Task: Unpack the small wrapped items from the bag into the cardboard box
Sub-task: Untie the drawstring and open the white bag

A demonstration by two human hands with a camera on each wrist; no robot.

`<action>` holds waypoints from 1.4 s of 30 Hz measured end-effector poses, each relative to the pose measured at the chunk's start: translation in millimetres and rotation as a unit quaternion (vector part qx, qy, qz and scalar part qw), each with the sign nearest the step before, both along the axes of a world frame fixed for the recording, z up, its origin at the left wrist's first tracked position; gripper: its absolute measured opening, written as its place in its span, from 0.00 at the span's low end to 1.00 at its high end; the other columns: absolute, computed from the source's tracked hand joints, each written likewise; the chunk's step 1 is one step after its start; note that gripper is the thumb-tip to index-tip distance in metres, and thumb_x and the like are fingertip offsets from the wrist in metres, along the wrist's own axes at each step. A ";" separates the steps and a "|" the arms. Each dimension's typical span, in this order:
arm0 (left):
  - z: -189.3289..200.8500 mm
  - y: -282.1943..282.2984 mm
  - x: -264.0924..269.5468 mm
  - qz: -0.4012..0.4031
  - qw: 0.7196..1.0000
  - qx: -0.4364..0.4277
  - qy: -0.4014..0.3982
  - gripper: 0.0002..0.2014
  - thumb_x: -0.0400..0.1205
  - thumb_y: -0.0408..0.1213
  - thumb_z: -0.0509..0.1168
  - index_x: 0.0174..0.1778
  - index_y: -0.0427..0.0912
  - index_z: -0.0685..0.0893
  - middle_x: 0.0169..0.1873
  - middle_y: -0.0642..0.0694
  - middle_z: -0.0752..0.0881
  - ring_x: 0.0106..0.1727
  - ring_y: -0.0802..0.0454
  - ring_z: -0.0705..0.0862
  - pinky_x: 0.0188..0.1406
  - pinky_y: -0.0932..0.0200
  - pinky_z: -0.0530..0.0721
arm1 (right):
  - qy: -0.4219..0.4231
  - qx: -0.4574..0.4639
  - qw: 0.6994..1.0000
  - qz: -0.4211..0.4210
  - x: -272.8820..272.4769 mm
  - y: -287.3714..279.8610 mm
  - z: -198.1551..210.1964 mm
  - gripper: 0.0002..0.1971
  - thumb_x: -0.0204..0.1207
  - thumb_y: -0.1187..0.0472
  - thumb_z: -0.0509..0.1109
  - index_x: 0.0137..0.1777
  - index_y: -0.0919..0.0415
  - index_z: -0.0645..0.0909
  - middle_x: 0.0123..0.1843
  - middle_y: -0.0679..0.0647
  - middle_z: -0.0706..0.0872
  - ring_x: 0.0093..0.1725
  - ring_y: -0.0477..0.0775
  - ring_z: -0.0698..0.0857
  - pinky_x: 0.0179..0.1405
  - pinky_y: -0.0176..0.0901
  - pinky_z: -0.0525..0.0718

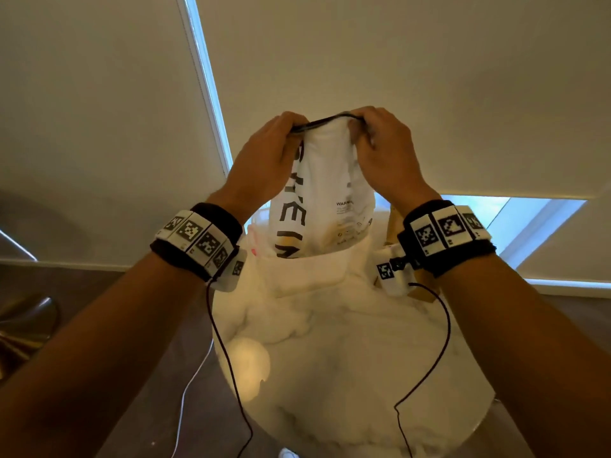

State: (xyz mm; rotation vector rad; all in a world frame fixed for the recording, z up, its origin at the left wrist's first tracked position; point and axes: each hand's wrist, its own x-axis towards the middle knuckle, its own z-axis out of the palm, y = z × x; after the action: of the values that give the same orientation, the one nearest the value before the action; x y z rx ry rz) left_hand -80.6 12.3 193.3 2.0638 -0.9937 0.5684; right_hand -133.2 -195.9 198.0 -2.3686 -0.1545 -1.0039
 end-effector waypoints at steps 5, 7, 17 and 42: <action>-17.0 -2.4 -39.4 -0.023 0.998 0.018 0.046 0.10 0.91 0.37 0.54 0.65 0.45 0.76 0.42 0.49 0.85 0.41 0.52 0.85 0.44 0.52 0.88 | 0.014 0.011 1.000 -0.008 -48.8 -13.5 -17.6 0.11 0.87 0.56 0.62 0.60 0.58 0.84 0.52 0.49 0.87 0.51 0.47 0.84 0.54 0.44 0.83; -36.8 -6.7 -51.4 -0.020 0.996 0.039 0.074 0.09 0.91 0.39 0.55 0.65 0.48 0.76 0.41 0.51 0.84 0.38 0.55 0.84 0.41 0.53 0.88 | 0.032 0.011 0.999 -0.008 -64.1 -22.9 -37.6 0.10 0.87 0.57 0.63 0.59 0.57 0.85 0.51 0.50 0.88 0.50 0.49 0.84 0.53 0.44 0.83; -190.4 -32.1 -96.5 0.001 0.956 0.160 0.245 0.04 0.87 0.43 0.64 0.55 0.51 0.82 0.39 0.55 0.88 0.39 0.59 0.86 0.46 0.47 0.87 | 0.292 0.035 0.956 -0.013 -132.3 -74.1 -208.6 0.09 0.82 0.54 0.62 0.44 0.51 0.83 0.37 0.46 0.88 0.38 0.51 0.86 0.43 0.55 0.87; -221.6 -20.9 -129.4 0.100 0.935 0.064 0.333 0.16 0.82 0.48 0.71 0.55 0.45 0.73 0.29 0.61 0.86 0.36 0.71 0.85 0.37 0.76 0.78 | 0.264 -0.022 0.954 0.136 -103.3 4.6 -224.3 0.10 0.84 0.49 0.67 0.59 0.46 0.88 0.50 0.44 0.87 0.50 0.45 0.81 0.55 0.56 0.83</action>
State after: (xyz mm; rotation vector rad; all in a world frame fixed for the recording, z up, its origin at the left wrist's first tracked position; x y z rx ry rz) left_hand -209.9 -8.6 -28.2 2.2484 -0.4304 -0.1212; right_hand -236.4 -191.3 -26.3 -2.4797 -0.2906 -0.2230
